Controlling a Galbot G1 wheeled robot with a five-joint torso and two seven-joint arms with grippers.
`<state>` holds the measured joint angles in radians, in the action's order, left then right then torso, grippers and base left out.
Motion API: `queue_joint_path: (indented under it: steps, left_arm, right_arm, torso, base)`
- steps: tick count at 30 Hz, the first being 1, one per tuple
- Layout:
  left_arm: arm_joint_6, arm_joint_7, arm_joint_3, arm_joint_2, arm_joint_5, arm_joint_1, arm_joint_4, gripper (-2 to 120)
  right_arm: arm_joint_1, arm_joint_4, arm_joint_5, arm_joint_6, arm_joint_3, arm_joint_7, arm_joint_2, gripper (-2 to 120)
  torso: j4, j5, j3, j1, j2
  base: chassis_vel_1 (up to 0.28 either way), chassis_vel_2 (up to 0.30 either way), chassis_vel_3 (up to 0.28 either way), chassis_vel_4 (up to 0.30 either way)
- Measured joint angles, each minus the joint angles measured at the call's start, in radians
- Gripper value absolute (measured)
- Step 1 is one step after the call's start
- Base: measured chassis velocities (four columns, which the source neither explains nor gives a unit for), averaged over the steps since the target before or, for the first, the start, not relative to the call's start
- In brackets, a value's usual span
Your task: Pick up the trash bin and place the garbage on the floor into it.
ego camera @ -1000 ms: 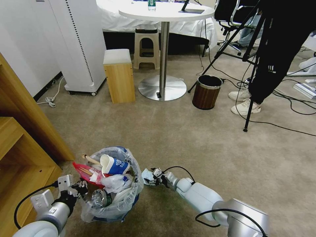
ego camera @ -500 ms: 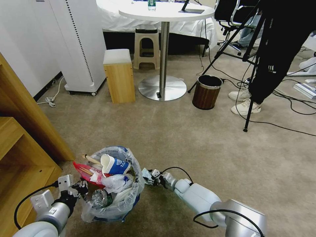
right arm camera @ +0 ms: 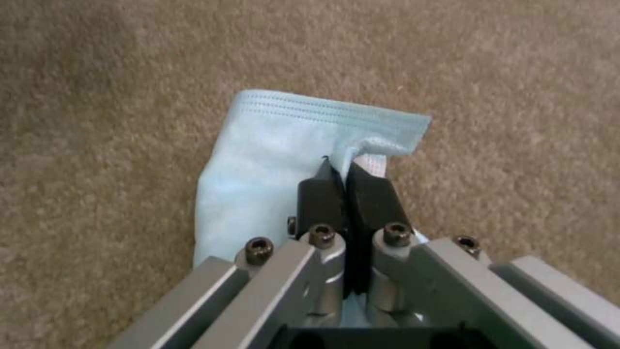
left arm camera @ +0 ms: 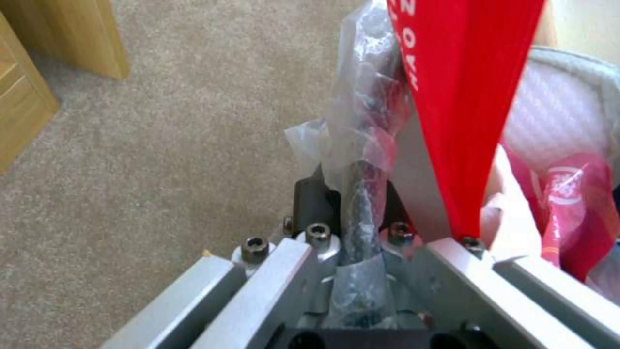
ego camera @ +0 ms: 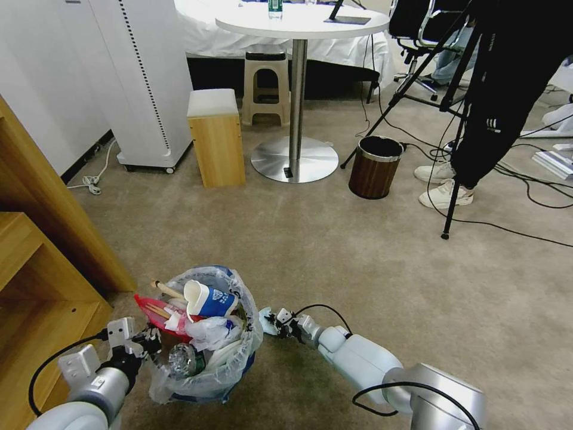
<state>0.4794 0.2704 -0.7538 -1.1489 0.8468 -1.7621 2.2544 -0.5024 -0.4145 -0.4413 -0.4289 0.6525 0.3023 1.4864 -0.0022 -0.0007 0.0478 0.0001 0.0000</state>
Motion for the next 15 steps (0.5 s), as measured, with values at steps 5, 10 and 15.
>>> queue_joint_path:
  steps: [5, 10, 15]
  left_arm:
    - [-0.001, 0.001, -0.004, 0.000, 0.000, 0.003, -0.013, 0]
    - [-0.003, 0.002, -0.006, 0.000, 0.000, 0.008, -0.035, 0]
    - [-0.006, 0.006, -0.012, 0.002, -0.001, 0.021, -0.070, 0]
  right_arm:
    - [-0.001, -0.075, -0.027, -0.003, 0.009, 0.006, -0.045, 0]
    - [-0.004, -0.211, -0.069, -0.016, 0.018, 0.007, -0.115, 0]
    - [-0.011, -0.463, -0.130, -0.003, 0.019, -0.015, -0.236, 0]
  torso:
    - [0.0000, -0.0001, 0.000, 0.000, 0.000]
    - [0.0000, 0.0000, 0.000, 0.000, 0.000]
    - [0.0002, 0.0000, 0.000, 0.000, 0.000]
  base:
    - [0.000, 0.000, 0.000, 0.000]
    - [0.000, 0.000, 0.000, 0.000]
    - [0.000, 0.000, 0.000, 0.000]
